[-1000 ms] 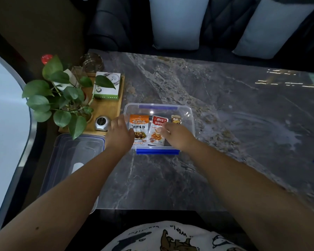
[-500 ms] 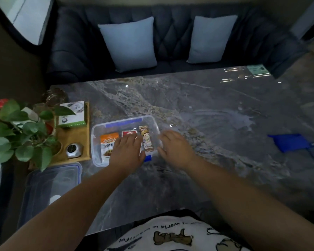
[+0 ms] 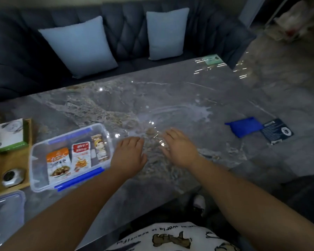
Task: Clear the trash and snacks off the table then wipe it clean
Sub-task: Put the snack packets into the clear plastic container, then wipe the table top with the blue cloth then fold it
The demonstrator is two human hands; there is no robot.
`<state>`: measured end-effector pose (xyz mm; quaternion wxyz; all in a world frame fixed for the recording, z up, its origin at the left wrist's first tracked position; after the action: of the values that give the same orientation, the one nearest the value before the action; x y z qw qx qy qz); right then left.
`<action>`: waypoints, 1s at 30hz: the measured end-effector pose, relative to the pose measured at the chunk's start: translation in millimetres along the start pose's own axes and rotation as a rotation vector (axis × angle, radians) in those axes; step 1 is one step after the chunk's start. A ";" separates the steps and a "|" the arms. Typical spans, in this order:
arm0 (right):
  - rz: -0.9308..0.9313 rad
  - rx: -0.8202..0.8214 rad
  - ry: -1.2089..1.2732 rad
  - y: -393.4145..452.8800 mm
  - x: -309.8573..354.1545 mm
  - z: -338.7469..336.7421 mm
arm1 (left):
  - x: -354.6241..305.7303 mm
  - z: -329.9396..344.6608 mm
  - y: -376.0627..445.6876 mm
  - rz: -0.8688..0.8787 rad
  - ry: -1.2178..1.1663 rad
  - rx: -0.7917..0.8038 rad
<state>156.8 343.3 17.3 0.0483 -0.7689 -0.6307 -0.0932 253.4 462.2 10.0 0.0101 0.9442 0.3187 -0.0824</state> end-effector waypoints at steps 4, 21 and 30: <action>0.018 0.010 0.009 -28.5 -71.4 -4.7 | -67.4 19.3 28.6 0.015 0.009 0.012; -0.106 0.222 0.010 -117.1 -347.8 -10.2 | -279.0 111.7 90.1 -0.168 -0.047 0.144; -0.214 0.481 -0.090 -132.0 -424.8 17.1 | -319.9 168.9 93.2 -0.117 -0.009 0.245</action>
<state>-50.5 -35.2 -91.9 0.1916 -0.6675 -0.7140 0.0890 33.8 183.9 -107.9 -0.1085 0.9178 0.3609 -0.1253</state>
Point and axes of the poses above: each hand's wrist, its own y-axis towards the middle knuckle, its own z-axis out of the palm, x = y × z, the point moved 8 cm from there along y, towards the middle knuckle, and after that the axes turned 13 degrees about -z, right-handed, at the moved point
